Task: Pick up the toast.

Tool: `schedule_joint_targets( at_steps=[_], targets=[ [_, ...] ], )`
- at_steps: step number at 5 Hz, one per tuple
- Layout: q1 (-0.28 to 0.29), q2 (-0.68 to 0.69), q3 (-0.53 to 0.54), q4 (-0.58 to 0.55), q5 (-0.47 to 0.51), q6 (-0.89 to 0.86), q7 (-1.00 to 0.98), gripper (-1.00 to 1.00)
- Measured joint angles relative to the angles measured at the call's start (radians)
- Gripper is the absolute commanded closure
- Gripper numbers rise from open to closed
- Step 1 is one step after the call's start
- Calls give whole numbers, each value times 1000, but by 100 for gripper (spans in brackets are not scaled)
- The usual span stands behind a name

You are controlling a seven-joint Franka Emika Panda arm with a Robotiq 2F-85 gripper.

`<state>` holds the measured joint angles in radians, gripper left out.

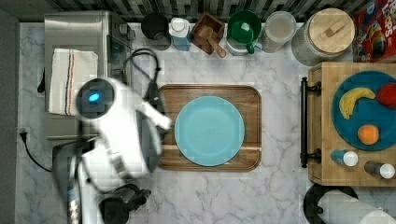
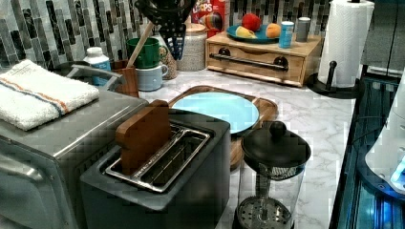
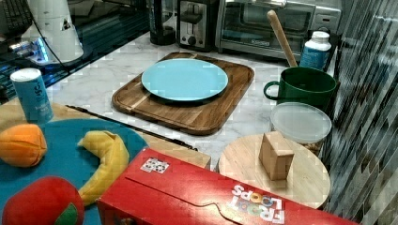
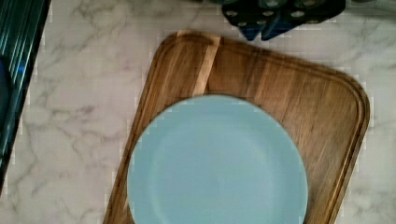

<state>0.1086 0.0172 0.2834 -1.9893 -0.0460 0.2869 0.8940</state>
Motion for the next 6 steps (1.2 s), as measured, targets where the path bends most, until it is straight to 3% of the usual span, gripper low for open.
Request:
schedule_joint_targets(
  at_steps=[2, 3, 5, 6],
  targets=[
    [40, -30, 119, 14, -1, -7, 254, -100],
    [56, -22, 175, 37, 0, 26, 291, -100],
    [122, 9, 197, 61, 4, 116, 395, -100],
    [110, 15, 196, 61, 24, 82, 403, -100]
  ],
)
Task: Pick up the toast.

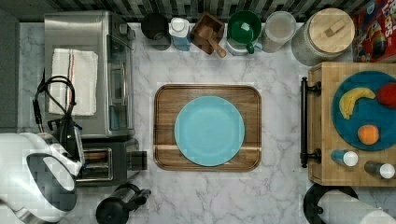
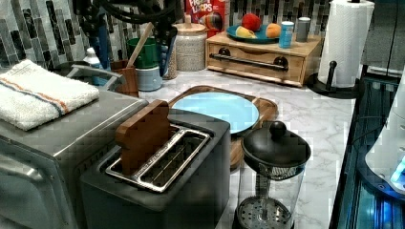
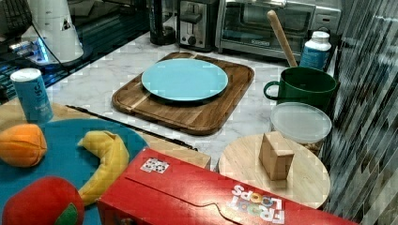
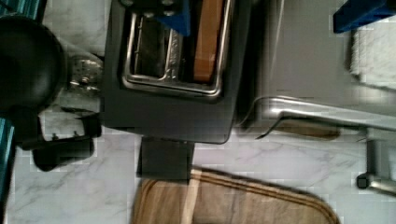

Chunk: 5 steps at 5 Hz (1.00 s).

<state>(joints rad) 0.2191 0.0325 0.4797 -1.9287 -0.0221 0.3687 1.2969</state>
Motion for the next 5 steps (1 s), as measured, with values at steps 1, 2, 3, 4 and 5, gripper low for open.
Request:
schedule_joint_targets(
  at_steps=[1, 2, 3, 4, 5],
  targets=[
    [-6, 30, 2, 19, 40, -12, 16, -100],
    [-3, 89, 4, 56, 40, -12, 122, -100],
    [-8, 126, 3, 59, 40, -3, 183, -100],
    [-4, 145, 4, 56, 41, -30, 190, -100],
    [-2, 172, 18, 64, 41, -66, 205, -100]
  ],
)
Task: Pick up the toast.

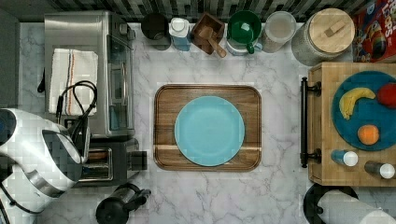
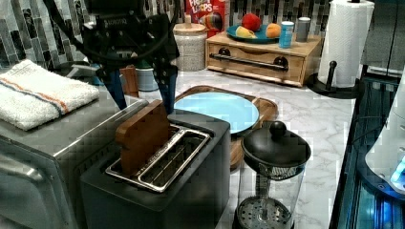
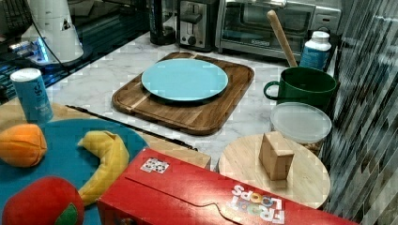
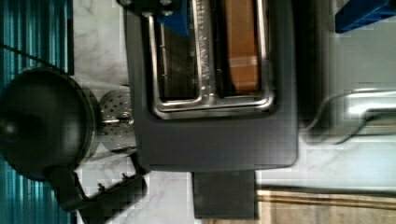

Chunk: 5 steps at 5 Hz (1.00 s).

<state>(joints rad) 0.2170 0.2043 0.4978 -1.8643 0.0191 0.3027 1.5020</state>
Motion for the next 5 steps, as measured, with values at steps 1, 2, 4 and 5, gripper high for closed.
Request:
schedule_joint_targets(
  at_steps=[1, 2, 4, 5],
  targets=[
    [-1, 15, 12, -15, 0, 41, 2, 58],
    [-2, 14, 10, -32, 1, 85, 18, 100],
    [-11, 12, 10, -35, 39, 74, 43, 100],
    [-15, 12, 11, -35, 48, 64, 43, 100]
  ],
)
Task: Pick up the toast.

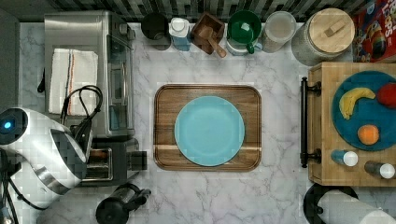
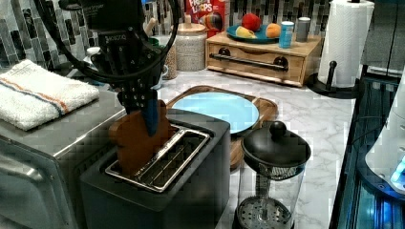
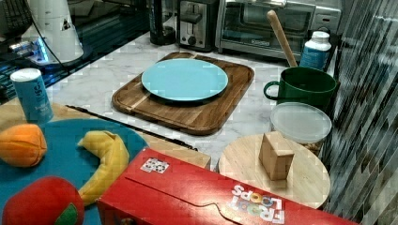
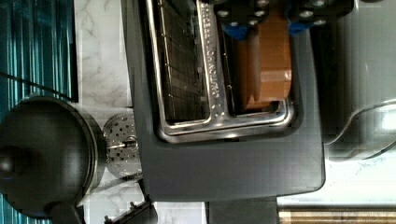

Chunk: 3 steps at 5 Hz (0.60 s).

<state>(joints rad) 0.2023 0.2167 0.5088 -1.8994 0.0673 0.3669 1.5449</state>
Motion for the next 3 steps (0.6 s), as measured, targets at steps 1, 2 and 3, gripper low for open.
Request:
schedule_joint_targets(
  at_steps=[1, 2, 3],
  targets=[
    [-6, -3, 9, -2, 0, 0, 0, 100],
    [-8, -17, 12, -11, -2, 2, 0, 100],
    [-15, -50, 12, -22, -2, 0, -3, 100]
  ],
)
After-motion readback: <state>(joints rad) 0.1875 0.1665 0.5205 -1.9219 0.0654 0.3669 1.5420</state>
